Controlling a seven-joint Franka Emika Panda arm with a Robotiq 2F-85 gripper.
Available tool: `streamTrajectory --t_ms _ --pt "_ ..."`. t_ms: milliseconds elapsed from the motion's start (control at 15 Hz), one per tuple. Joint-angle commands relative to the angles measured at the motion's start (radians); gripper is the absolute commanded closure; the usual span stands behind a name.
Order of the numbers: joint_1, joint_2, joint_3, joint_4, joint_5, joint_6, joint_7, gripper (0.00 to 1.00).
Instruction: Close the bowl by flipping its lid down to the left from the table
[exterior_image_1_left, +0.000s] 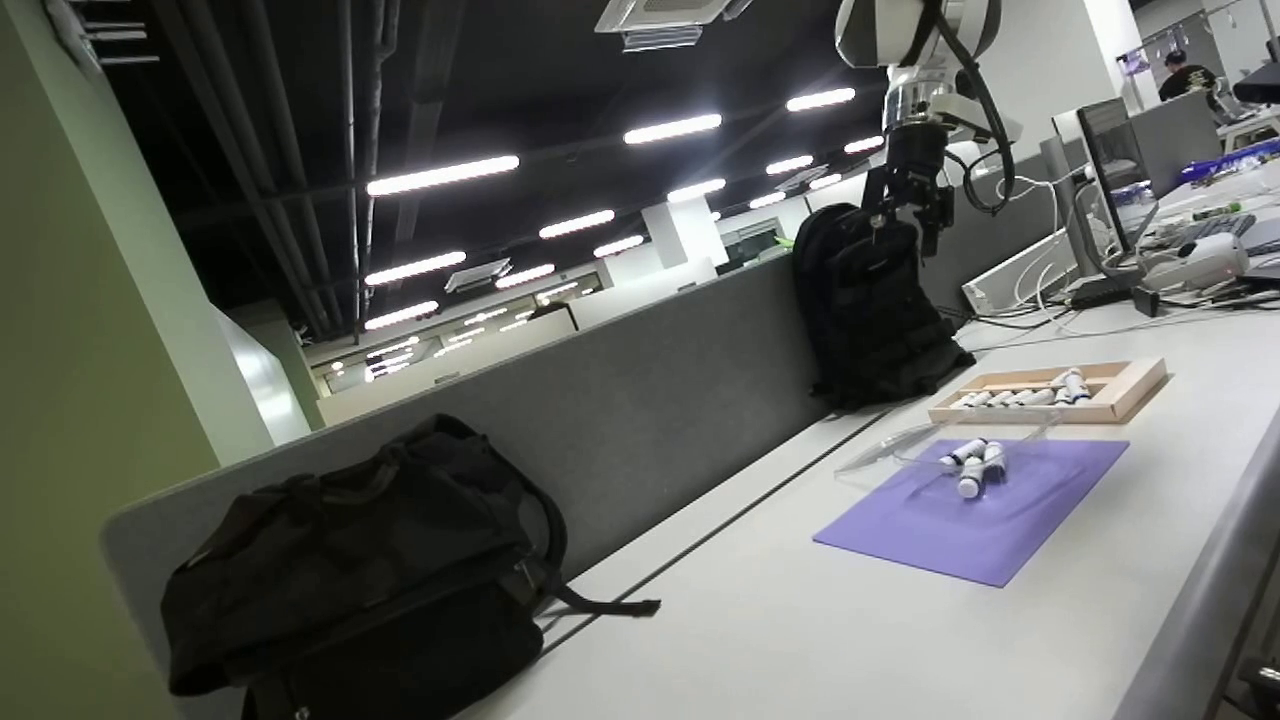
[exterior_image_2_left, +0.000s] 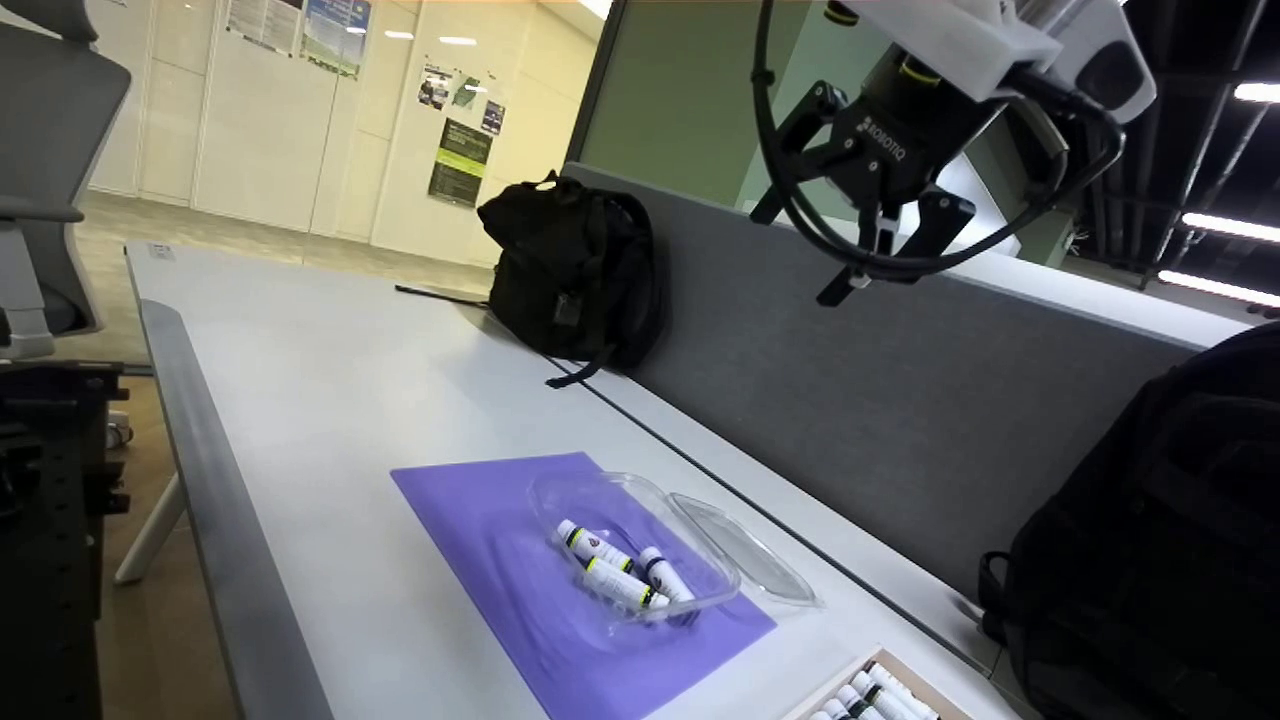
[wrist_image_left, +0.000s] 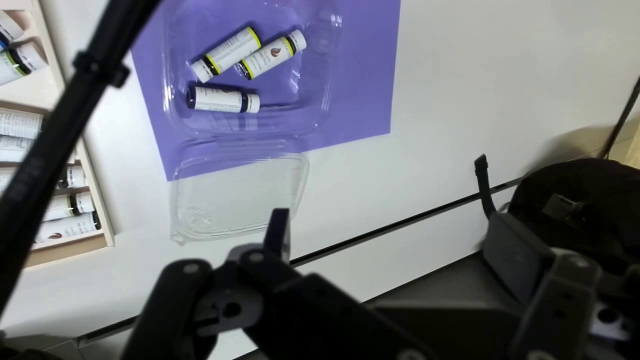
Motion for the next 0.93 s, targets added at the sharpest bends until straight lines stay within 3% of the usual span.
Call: streamTrajectory --t_ms 0,133,533,867 --pt "-0.066 0.002 0.065 0.002 0.003 -0.003 -0.002 0.00" --pt "-0.076 0.029 0.067 0.024 0.022 0.008 -0.021 0.00" --pt "-0.226 0.357 0.113 0.304 0.251 -0.094 -0.166 0.00" --pt "-0.353 0.628 0.192 0.567 0.338 -0.177 -0.077 0.00"
